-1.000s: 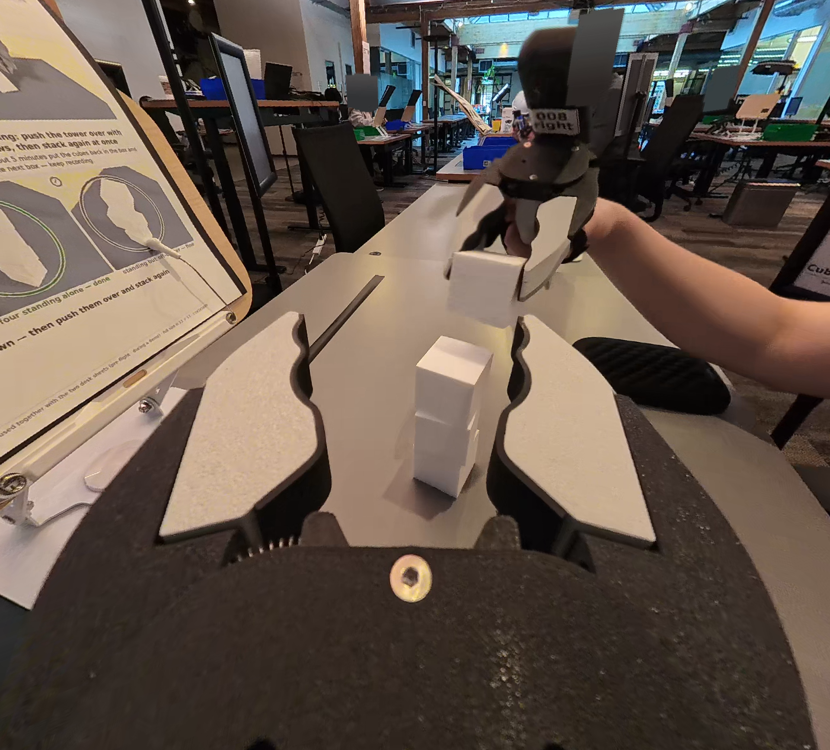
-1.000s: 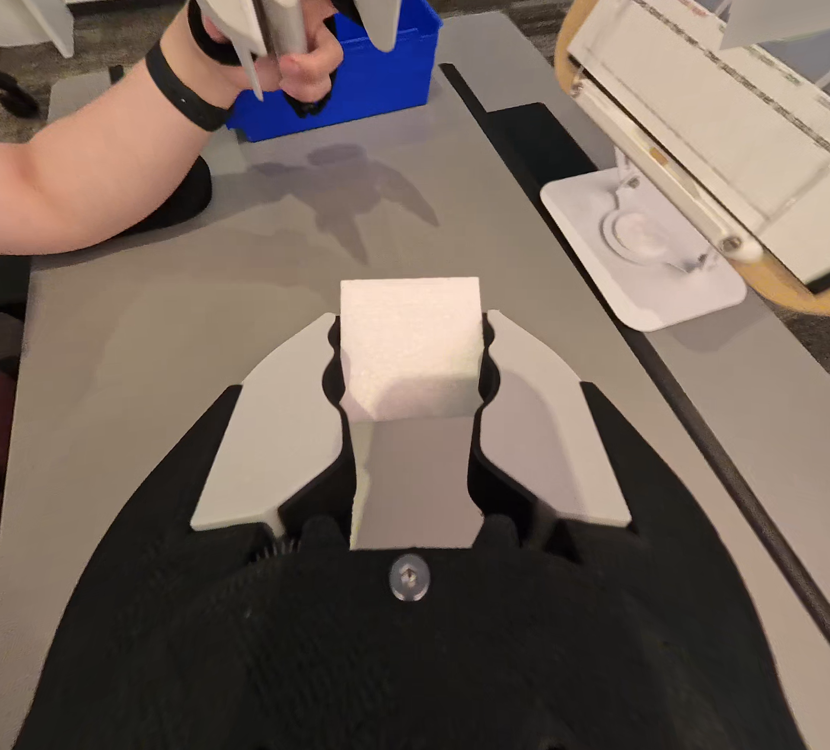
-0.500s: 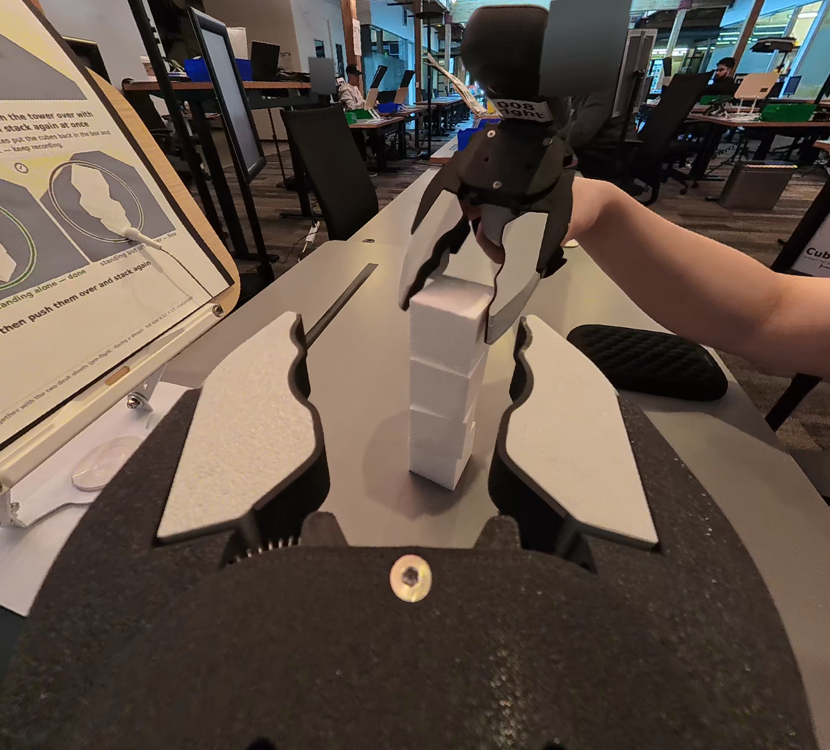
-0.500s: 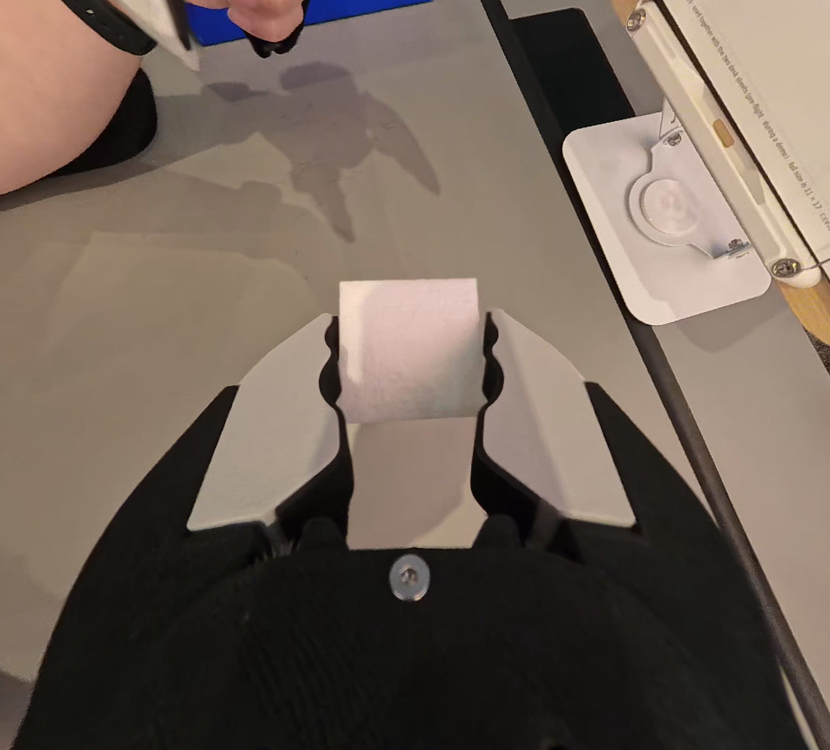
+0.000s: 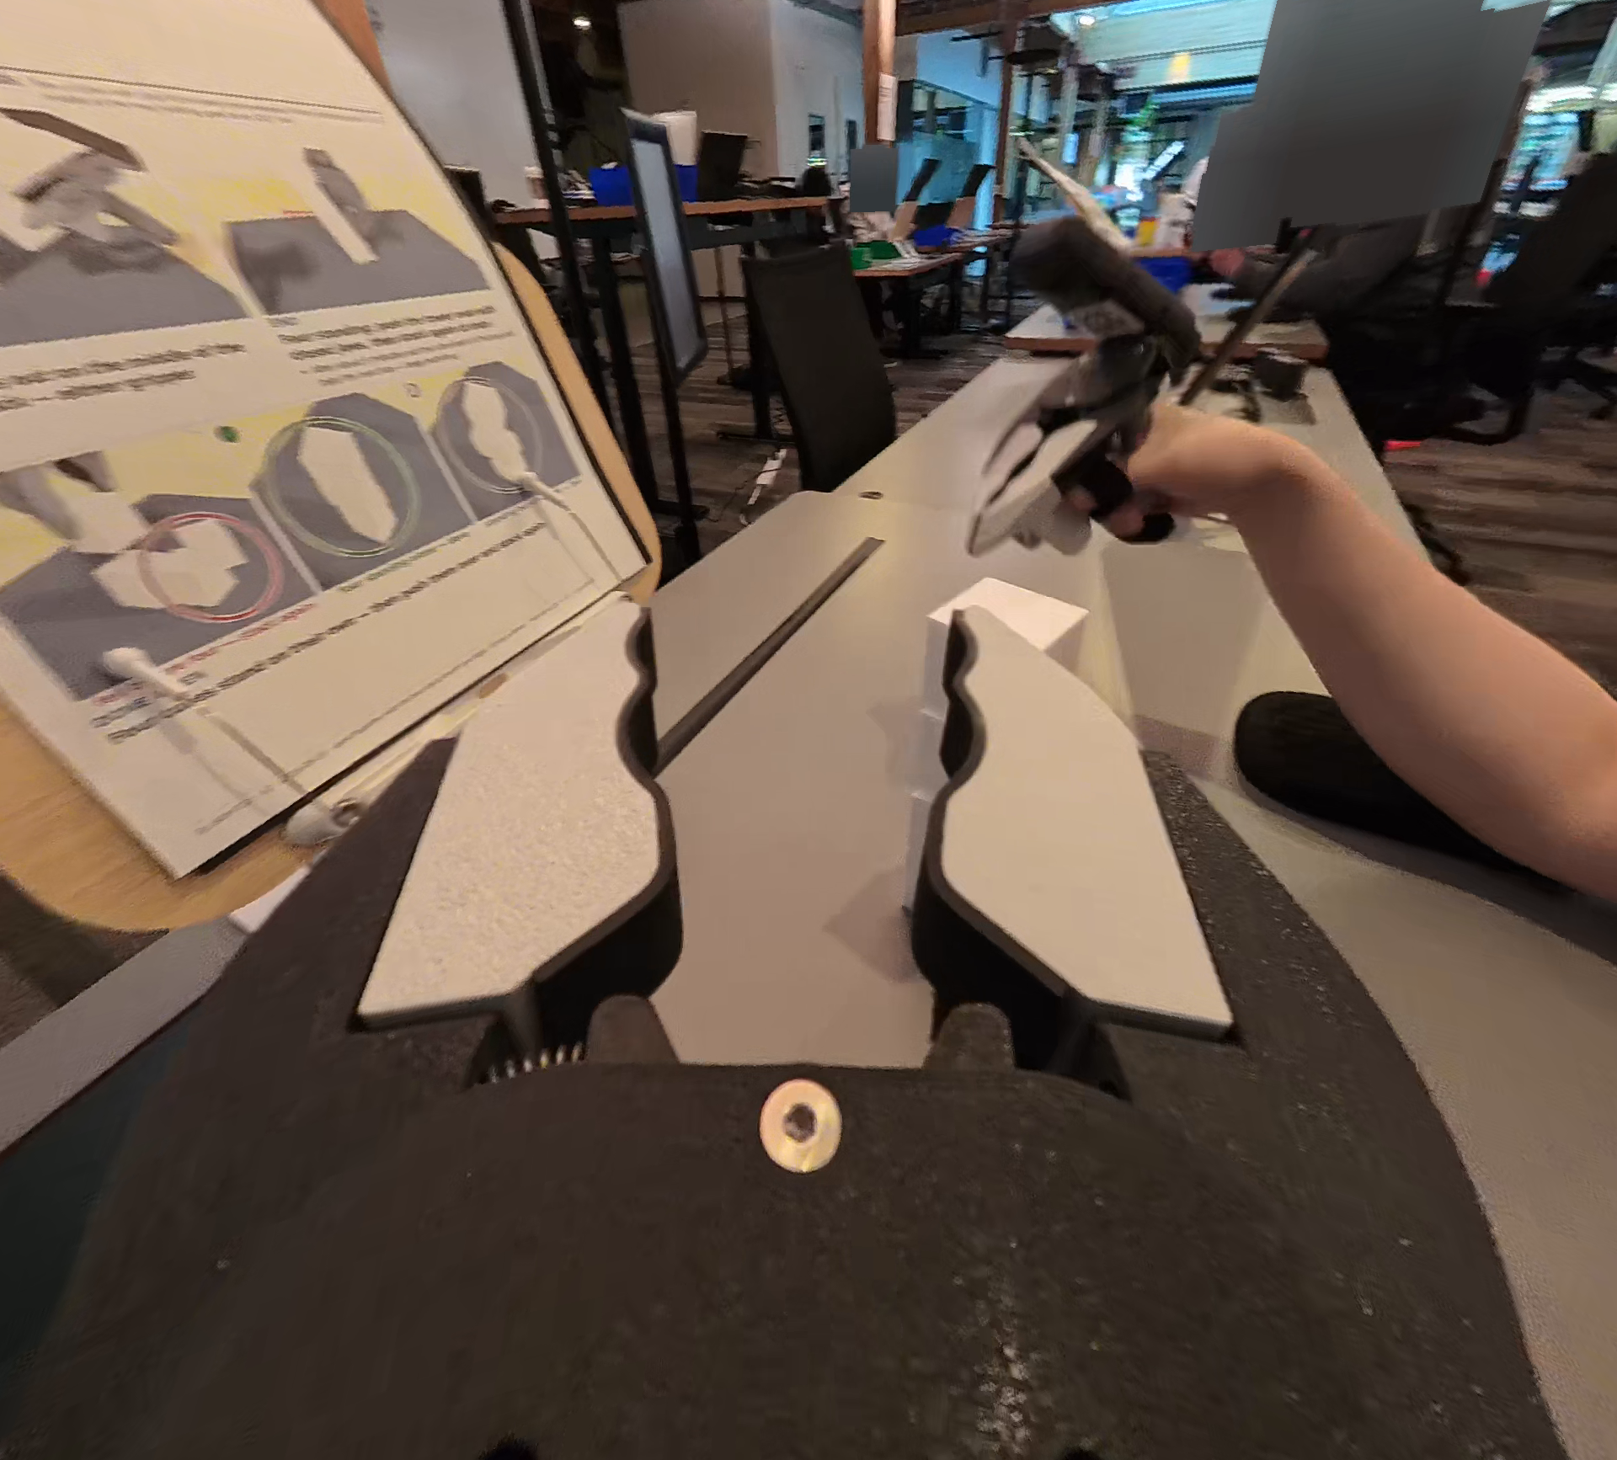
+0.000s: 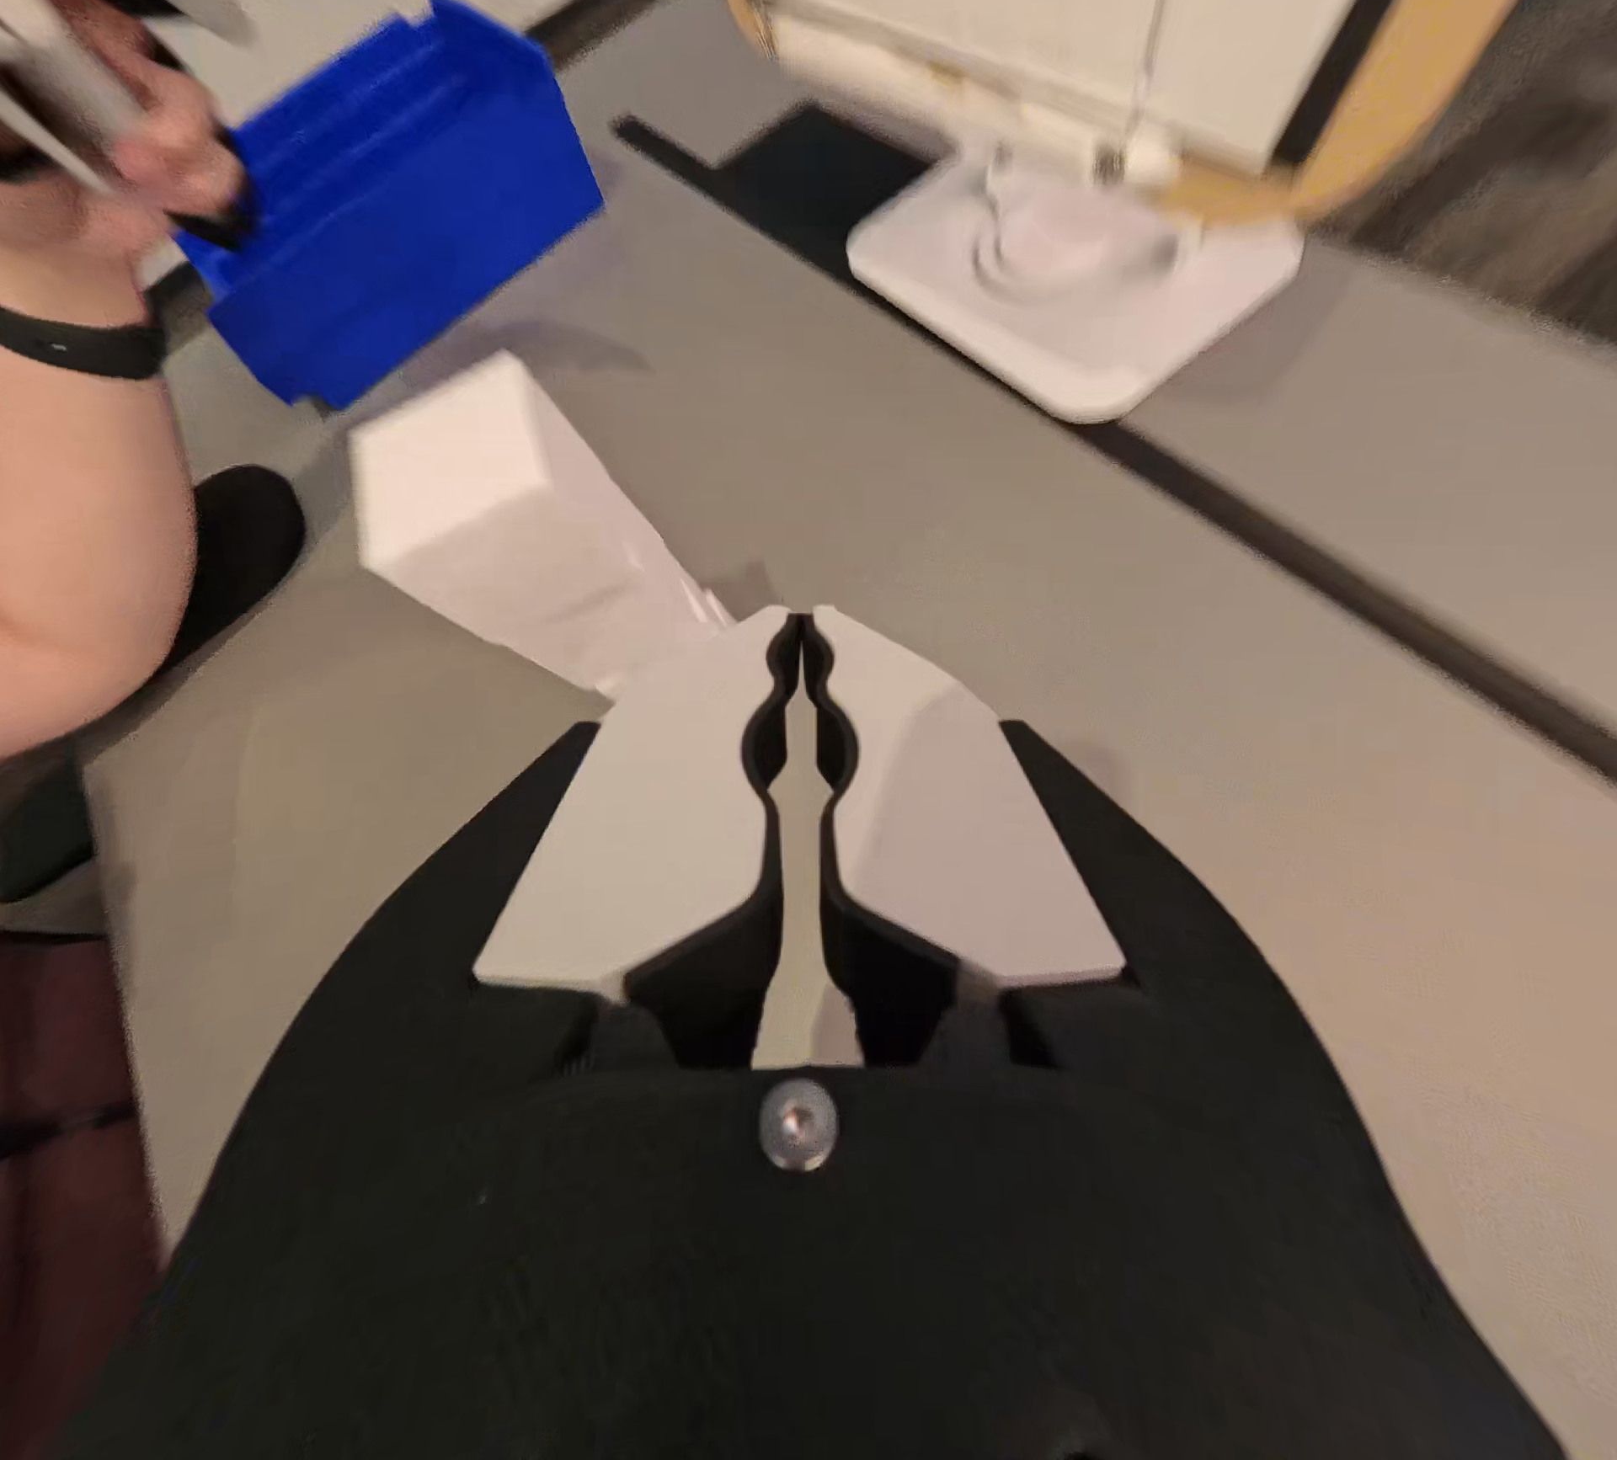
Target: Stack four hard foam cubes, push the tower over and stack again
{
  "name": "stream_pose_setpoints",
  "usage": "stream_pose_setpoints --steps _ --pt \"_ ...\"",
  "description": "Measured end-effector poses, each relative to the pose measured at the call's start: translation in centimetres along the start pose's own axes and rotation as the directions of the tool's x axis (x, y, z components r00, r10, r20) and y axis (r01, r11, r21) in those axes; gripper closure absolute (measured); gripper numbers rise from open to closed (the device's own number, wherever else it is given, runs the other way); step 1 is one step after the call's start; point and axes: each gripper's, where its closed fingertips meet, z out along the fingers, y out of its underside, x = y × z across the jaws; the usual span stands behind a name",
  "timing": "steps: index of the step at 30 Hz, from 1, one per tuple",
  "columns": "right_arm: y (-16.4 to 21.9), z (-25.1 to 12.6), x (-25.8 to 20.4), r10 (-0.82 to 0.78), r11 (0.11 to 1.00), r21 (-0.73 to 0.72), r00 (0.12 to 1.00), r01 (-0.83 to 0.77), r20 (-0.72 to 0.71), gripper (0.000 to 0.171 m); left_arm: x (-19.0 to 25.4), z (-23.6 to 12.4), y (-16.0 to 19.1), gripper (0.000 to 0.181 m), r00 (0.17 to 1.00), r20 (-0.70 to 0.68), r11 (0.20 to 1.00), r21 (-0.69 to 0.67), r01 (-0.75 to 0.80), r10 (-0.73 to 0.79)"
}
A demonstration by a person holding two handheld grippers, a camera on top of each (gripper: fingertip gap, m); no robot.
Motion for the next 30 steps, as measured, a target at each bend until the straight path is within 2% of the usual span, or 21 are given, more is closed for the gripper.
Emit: stream_pose_setpoints --steps 2,4,6,8,11,14,16,20,23,27,30 --pt "3.6 0.9 2.8 0.113 0.977 -0.170 0.989 -0.129 -0.100 0.170 -0.9 -0.8 -0.7 0.139 0.998 0.057 0.999 0.020 0.025 -0.026" --pt "7.1 1.1 5.4 0.121 0.928 -0.316 0.961 -0.198 -0.248 0.170 -1.2 -1.7 -1.6 0.151 0.995 0.072 0.996 0.057 0.072 -0.076" --pt "9.9 0.9 6.5 0.137 0.864 -0.422 0.935 -0.275 -0.328 0.170 -1.1 -2.6 -2.8 0.161 0.988 0.054 0.984 0.120 0.135 -0.142" --pt "11.5 0.6 7.2 0.178 0.814 -0.456 0.902 -0.359 -0.393 0.170 -0.8 -3.2 -3.9 0.172 0.983 -0.007 0.965 0.188 0.182 -0.184" --pt "12.7 0.2 7.6 0.215 0.765 -0.469 0.862 -0.441 -0.460 0.171 -2.0 -3.7 -2.6 0.181 0.974 0.024 0.970 0.102 0.222 -0.225" --pt "12.4 0.5 7.1 0.232 0.759 -0.457 0.849 -0.464 -0.475 0.171 -4.1 -5.6 1.1 0.181 0.967 0.196 0.984 -0.035 0.176 -0.166" --pt "12.0 0.8 6.6 0.235 0.760 -0.450 0.844 -0.468 -0.482 0.171 -5.8 -7.2 1.9 0.181 0.945 0.291 0.986 -0.023 0.164 -0.150" --pt "11.2 2.1 4.6 0.223 0.759 -0.462 0.850 -0.459 -0.478 0.171 -6.0 -8.6 0.7 0.181 0.942 0.229 0.968 0.009 0.250 -0.245" --pt "10.1 4.2 2.7 0.193 0.766 -0.469 0.854 -0.439 -0.483 0.171 -6.5 -9.9 -0.4 0.181 0.930 0.291 0.974 0.041 0.221 -0.223" --pt "7.8 9.7 -2.9 0.125 0.820 -0.501 0.941 -0.277 -0.316 0.171 -6.0 -10.2 -0.6 0.181 0.936 0.292 0.979 0.015 0.203 -0.198" --pt "5.0 12.1 -7.1 0.071 0.887 -0.438 0.979 -0.149 -0.189 0.170 -5.7 -9.6 -0.5 0.181 0.937 0.285 0.978 0.010 0.210 -0.204"
